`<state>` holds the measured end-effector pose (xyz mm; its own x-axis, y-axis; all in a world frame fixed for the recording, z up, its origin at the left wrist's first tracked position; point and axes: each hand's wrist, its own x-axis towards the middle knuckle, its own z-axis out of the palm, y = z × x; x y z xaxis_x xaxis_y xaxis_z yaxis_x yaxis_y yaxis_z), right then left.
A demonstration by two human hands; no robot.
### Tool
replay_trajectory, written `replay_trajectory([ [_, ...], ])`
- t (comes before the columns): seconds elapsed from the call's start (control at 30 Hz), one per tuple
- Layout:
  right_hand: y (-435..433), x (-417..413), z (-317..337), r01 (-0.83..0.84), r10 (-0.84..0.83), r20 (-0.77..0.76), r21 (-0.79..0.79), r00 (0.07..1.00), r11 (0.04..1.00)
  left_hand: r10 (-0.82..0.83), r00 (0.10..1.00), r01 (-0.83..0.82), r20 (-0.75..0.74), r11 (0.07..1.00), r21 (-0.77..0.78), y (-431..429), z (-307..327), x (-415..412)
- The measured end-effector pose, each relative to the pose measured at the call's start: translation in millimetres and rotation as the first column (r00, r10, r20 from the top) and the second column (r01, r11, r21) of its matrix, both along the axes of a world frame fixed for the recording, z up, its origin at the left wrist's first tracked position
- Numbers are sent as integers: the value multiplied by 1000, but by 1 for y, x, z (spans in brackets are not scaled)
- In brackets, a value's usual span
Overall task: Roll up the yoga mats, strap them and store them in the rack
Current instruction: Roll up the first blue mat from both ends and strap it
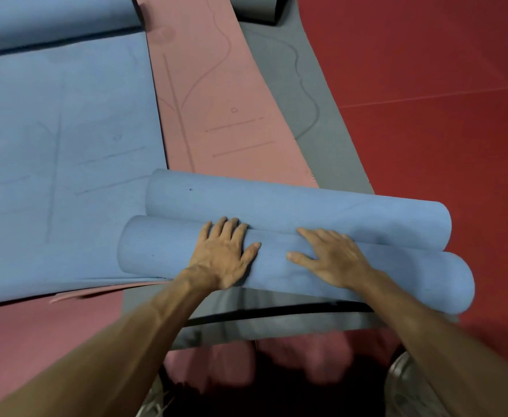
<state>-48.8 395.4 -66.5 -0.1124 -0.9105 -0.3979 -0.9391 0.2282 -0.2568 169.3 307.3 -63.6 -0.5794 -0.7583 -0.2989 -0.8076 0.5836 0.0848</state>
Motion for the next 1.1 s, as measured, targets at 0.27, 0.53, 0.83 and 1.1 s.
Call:
replay_trajectory([
  [0.27, -12, 3, -6, 40, -39, -11, 21, 999, 999, 20, 1000, -19, -16, 1000, 14, -4, -1, -3],
  [0.53, -34, -7, -8, 94, -93, 8, -51, 996, 994, 38, 999, -37, -25, 999, 12, -32, -7, -20],
  [0.83, -52, -19, -19, 141, -139, 35, -418, 990, 897, 71, 997, -69, -16, 994, 79, -72, -9, -40],
  [1.1, -45, -10, -15, 105, -210, -166, -487, 964, 867, 141, 984, -122, -107, 978, 172, -121, -10, -65],
])
